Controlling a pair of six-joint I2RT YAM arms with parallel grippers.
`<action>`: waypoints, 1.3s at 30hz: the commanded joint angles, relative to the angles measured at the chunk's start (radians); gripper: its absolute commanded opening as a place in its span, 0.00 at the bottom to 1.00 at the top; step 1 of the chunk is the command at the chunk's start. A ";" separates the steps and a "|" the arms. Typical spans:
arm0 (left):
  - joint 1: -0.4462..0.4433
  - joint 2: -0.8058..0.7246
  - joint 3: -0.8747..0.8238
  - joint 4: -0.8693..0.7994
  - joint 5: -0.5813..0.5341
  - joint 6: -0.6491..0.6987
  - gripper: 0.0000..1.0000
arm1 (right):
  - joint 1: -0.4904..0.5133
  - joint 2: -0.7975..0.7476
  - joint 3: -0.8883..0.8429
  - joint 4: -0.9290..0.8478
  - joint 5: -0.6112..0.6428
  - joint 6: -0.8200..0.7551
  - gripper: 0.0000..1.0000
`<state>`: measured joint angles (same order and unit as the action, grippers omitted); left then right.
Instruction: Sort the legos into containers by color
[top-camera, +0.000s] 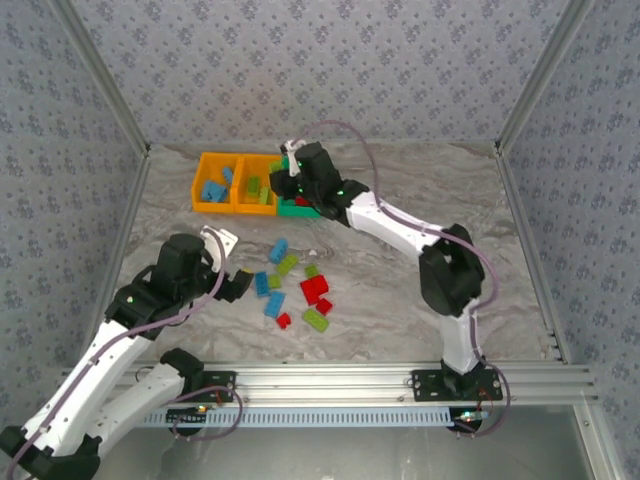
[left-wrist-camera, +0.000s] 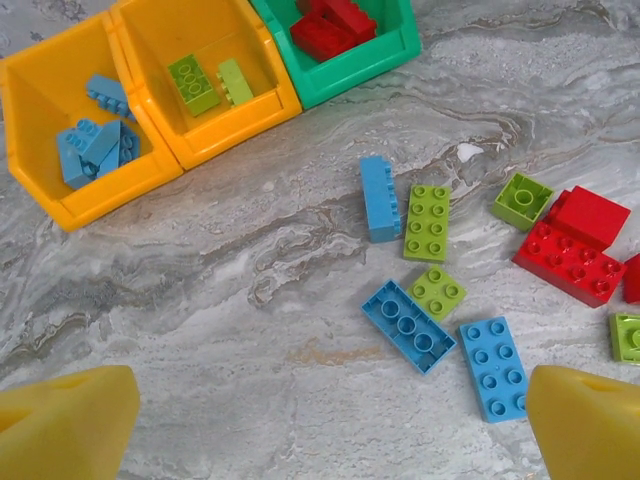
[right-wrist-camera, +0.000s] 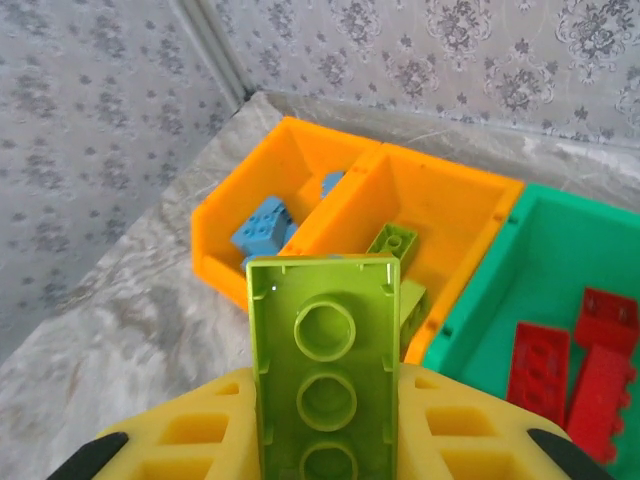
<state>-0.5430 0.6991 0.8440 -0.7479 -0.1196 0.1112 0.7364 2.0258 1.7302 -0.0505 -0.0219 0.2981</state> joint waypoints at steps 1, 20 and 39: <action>0.007 -0.024 -0.010 0.024 0.011 -0.010 0.99 | -0.006 0.175 0.151 -0.025 0.033 -0.082 0.24; 0.020 -0.052 -0.037 0.045 0.028 -0.016 0.99 | -0.041 0.524 0.909 -0.653 -0.037 -0.182 0.53; 0.015 0.359 0.135 0.063 0.114 -0.426 0.80 | -0.064 -0.625 -0.396 -0.507 -0.129 -0.208 0.64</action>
<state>-0.5190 1.0042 0.9504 -0.7250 -0.0410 -0.2016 0.6651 1.4811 1.4456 -0.5777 -0.0792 0.0662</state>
